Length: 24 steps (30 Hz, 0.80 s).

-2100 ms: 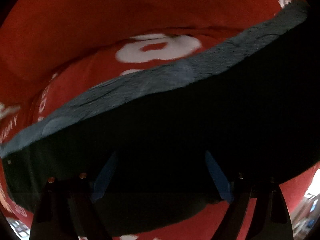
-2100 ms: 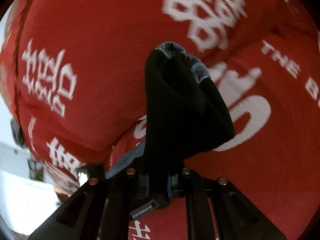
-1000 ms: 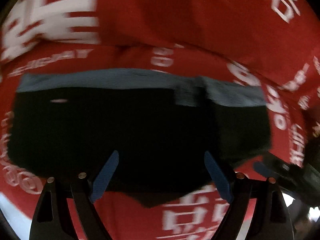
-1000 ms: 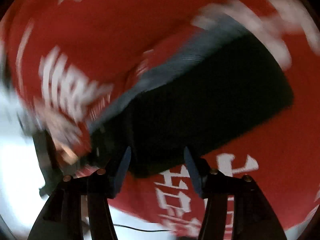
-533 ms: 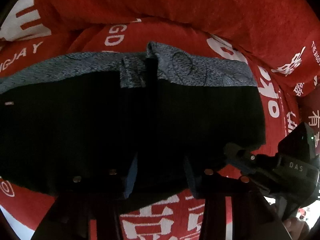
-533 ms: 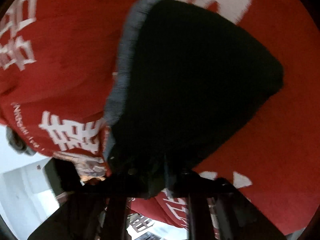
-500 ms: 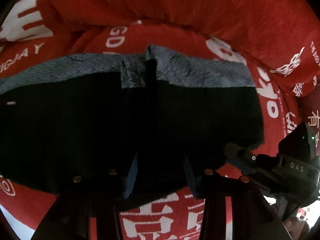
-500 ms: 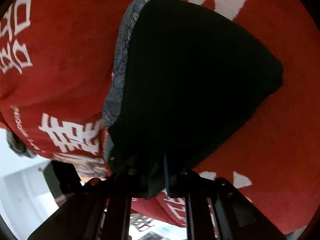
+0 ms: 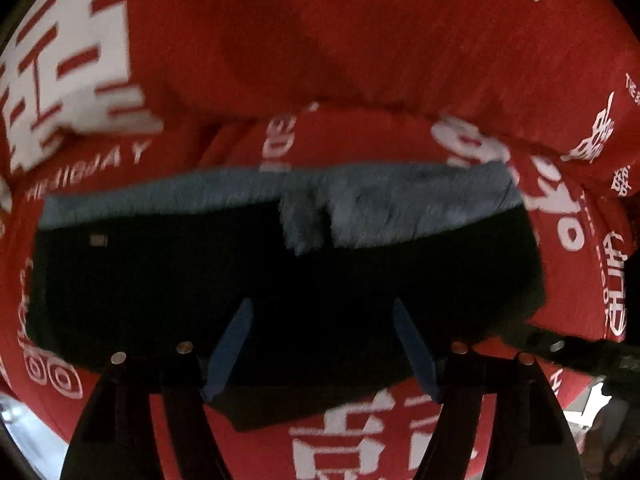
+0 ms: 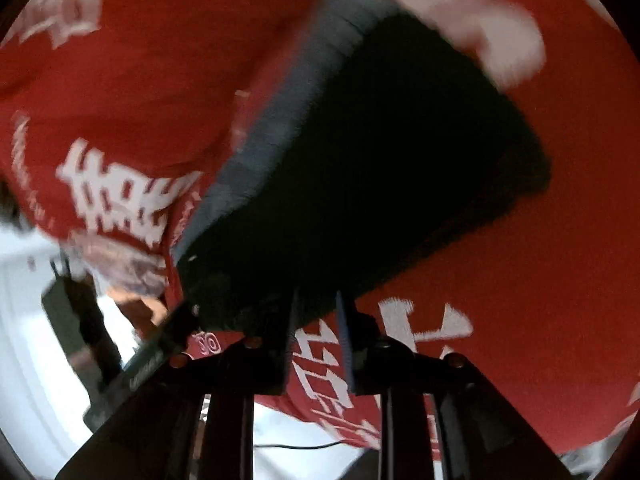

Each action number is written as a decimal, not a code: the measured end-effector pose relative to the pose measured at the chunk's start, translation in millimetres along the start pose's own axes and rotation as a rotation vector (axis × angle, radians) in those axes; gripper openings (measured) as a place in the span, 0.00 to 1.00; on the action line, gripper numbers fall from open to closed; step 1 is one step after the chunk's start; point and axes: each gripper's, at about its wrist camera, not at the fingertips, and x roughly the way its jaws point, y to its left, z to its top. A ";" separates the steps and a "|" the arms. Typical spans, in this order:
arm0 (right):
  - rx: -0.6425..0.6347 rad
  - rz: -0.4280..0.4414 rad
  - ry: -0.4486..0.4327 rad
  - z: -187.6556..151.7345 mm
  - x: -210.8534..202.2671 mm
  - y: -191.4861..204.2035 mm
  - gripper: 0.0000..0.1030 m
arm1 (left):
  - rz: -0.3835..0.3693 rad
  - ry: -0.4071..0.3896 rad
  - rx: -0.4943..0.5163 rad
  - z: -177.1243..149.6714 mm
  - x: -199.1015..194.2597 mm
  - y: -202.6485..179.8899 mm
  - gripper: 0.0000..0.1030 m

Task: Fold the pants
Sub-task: 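Lift the strip end with both grippers and fold it over the middle, then release the folded pants and raise both open grippers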

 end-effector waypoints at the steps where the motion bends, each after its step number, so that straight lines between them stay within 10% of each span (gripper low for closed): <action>1: -0.028 -0.012 -0.053 10.8 -13.3 6.2 0.25 | 0.005 -0.006 0.003 5.6 1.0 -3.9 0.72; 5: -0.037 -0.093 -0.179 51.6 -26.3 9.5 0.36 | 0.042 -0.028 0.003 30.8 19.1 -24.4 0.72; 10: -0.012 -0.161 -0.115 71.7 13.4 -10.7 0.35 | 0.154 0.084 0.014 16.7 65.9 -16.0 0.74; 24: -0.315 -0.184 -0.053 44.2 71.3 88.9 0.36 | 0.110 0.069 -0.124 -46.8 5.9 82.0 0.83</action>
